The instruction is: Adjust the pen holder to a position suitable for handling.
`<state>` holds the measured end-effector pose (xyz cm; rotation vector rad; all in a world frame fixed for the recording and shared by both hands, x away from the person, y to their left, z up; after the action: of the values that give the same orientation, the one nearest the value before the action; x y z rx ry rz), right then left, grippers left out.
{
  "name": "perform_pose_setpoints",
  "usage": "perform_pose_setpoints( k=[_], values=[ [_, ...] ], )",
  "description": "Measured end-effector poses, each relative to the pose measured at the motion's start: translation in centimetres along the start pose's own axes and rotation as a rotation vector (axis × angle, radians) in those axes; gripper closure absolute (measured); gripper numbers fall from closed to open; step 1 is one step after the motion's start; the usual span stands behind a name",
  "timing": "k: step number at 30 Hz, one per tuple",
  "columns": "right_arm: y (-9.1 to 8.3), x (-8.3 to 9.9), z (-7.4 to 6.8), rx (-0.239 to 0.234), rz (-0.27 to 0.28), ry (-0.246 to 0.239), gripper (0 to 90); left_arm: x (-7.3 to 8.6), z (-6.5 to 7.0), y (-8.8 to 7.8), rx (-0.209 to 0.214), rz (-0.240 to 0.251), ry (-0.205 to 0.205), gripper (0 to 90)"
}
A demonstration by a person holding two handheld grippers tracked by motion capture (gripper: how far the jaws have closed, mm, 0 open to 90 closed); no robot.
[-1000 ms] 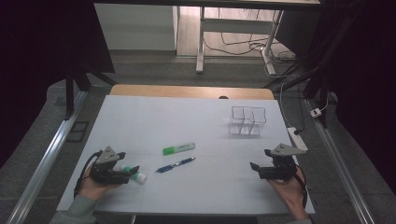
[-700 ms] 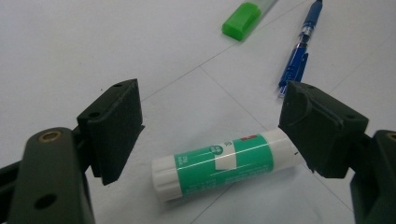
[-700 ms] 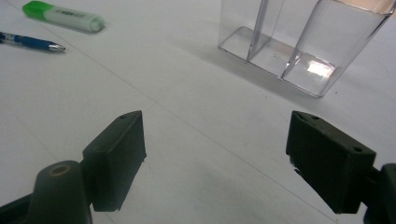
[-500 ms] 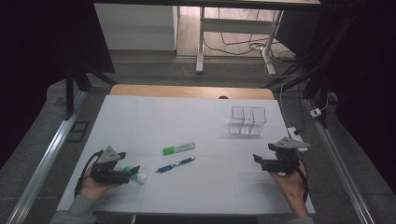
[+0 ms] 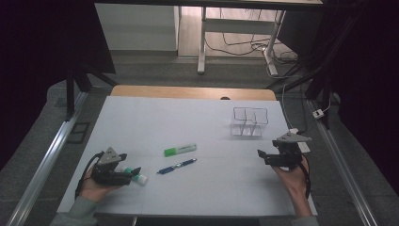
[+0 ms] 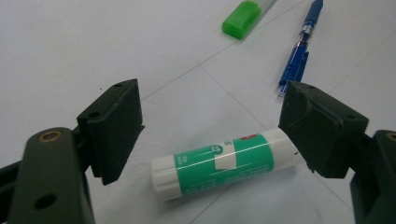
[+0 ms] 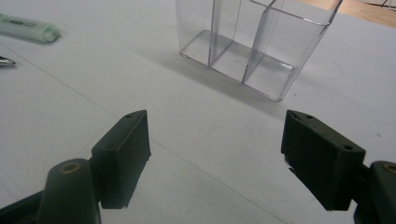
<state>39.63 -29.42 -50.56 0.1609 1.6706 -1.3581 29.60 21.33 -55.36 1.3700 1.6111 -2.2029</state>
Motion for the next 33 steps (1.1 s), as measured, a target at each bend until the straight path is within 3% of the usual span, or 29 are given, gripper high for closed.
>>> perform_pose_setpoints(
  k=[20,33],
  values=[
    [1.5,-1.4,2.5,0.07,-0.029,0.052,34.9,0.0,-0.1,0.0,-0.004,-0.001,0.0,21.0],
    [2.8,-2.0,4.1,0.124,-0.052,0.077,52.8,0.0,-0.1,0.0,-0.008,-0.002,0.0,21.0]
  ],
)
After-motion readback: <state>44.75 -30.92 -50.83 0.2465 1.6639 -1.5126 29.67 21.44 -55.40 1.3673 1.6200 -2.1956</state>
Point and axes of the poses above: each handheld gripper's, and its own axes: y roughly forward along the jaws, x roughly out of its underside, z roughly to its right, the point moved 6 cm from there along y, roughly forward along the jaws, and after that the axes turned 5 degrees about -z, right-handed, at the moved point
